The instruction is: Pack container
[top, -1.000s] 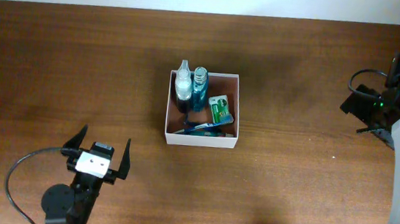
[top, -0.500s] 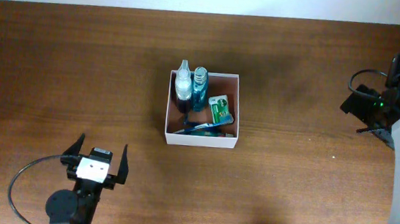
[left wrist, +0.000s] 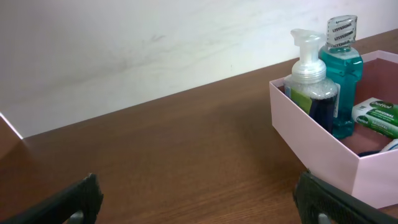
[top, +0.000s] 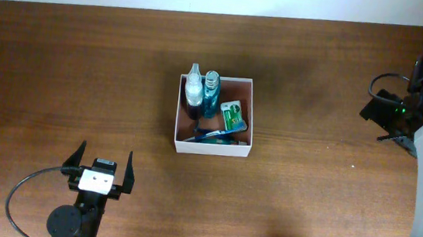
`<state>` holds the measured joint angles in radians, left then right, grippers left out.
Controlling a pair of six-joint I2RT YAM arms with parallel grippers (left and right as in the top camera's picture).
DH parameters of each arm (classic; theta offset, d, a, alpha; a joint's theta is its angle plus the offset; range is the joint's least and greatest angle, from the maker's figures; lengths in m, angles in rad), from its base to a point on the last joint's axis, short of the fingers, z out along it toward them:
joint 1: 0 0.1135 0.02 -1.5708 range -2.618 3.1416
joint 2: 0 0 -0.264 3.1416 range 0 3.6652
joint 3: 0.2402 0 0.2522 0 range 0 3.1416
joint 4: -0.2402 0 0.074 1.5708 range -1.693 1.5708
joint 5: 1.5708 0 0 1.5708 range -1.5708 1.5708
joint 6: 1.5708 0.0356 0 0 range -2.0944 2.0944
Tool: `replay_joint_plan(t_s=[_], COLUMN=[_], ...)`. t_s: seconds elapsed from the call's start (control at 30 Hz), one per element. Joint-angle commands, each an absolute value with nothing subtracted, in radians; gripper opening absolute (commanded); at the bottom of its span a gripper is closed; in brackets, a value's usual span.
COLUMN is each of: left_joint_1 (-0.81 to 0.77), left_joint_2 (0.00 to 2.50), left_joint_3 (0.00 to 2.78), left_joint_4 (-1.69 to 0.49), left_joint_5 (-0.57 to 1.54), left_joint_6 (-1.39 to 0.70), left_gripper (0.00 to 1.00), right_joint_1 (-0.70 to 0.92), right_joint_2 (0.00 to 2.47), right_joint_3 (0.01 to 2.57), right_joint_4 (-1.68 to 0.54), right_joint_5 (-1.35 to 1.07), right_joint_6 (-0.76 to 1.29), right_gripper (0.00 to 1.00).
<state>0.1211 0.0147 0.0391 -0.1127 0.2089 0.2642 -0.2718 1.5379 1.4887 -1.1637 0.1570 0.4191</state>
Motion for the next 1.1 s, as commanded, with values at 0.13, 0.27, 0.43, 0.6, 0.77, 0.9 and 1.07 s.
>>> replay_joint_plan(t_s=[0.13, 0.27, 0.43, 0.6, 0.77, 0.9, 1.07], left_joint_1=[0.128, 0.128, 0.128, 0.128, 0.127, 0.128, 0.128], left_joint_2=[0.005, 0.005, 0.005, 0.005, 0.005, 0.005, 0.005], left_joint_3=[0.031, 0.031, 0.031, 0.031, 0.031, 0.031, 0.031], left_joint_4=[-0.109, -0.109, -0.109, -0.109, -0.109, -0.109, -0.109], left_joint_5=[0.202, 0.202, 0.202, 0.202, 0.202, 0.202, 0.202], left_joint_6=[0.247, 0.247, 0.247, 0.247, 0.247, 0.247, 0.247], left_gripper=[0.99, 0.99, 0.99, 0.99, 0.99, 0.99, 0.99], right_joint_1=[-0.276, -0.276, -0.276, -0.276, -0.276, -0.268, -0.212], right_joint_2=[1.540, 1.540, 1.540, 1.540, 1.515, 1.396, 1.171], right_joint_3=[1.493, 1.493, 1.493, 1.493, 1.493, 1.492, 1.427], right_joint_4=[-1.164, -1.164, -1.164, -1.186, -1.190, -1.187, -1.014], right_joint_5=[0.169, 0.169, 0.169, 0.244, 0.245, 0.236, 0.226], right_joint_6=[0.424, 0.424, 0.424, 0.323, 0.314, 0.315, 0.279], right_gripper=[0.99, 0.99, 0.99, 0.99, 0.99, 0.99, 0.99])
